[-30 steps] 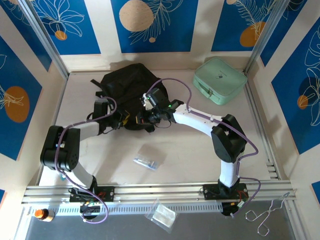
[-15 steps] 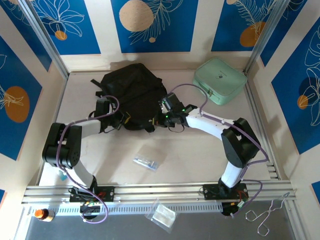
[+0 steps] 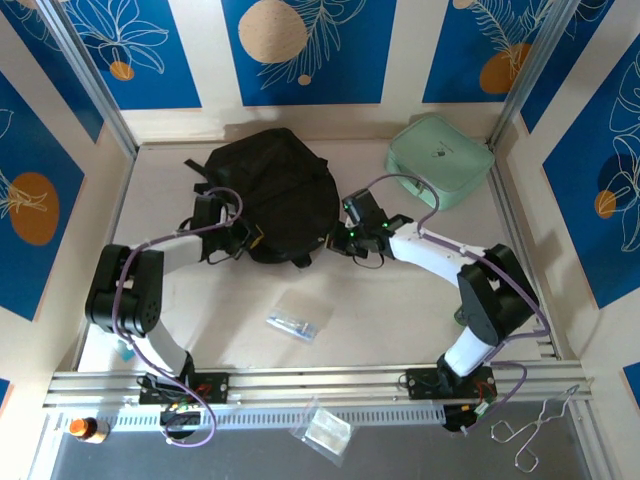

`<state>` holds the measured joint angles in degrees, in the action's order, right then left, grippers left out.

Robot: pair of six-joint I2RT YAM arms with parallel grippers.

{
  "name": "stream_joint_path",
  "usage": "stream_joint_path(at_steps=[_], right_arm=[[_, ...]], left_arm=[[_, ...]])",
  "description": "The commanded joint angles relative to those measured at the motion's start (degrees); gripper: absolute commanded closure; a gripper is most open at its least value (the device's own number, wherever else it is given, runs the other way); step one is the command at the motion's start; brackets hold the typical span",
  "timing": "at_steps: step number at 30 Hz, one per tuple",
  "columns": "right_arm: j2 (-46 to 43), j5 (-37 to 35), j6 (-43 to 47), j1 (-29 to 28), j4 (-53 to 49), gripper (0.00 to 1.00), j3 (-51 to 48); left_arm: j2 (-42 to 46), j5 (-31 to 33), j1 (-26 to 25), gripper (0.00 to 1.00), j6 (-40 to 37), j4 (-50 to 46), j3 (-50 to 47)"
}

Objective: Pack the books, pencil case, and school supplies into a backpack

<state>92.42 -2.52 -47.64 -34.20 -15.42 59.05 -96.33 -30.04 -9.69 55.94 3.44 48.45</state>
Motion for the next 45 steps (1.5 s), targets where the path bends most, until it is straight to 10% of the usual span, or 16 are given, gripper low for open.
stream_joint_path(at_steps=[1, 9, 23, 39, 45], right_arm=[[-3.85, -3.65, -0.09, -0.44, -4.68, 1.00, -5.25], [-2.95, 6.67, 10.71, -7.44, 3.11, 1.00, -4.76], [16.90, 16.29, 13.89, -12.10, 6.62, 1.00, 19.34], [19.97, 18.34, 14.06, -13.00, 6.26, 1.00, 23.37], [19.07, 17.54, 14.15, -12.83, 6.02, 1.00, 22.29]], left_arm=[[-2.14, 2.16, 0.75, 1.00, -7.70, -8.07, 4.51], [-7.22, 10.07, 0.78, 0.98, -16.10, -20.44, 16.86], [10.44, 22.87, 3.16, 0.38, -15.61, -27.73, 10.67], [12.22, 6.49, 2.12, 0.29, -1.39, -9.93, -2.14], [9.15, 7.04, 1.53, 0.42, 0.40, -7.07, -1.85]])
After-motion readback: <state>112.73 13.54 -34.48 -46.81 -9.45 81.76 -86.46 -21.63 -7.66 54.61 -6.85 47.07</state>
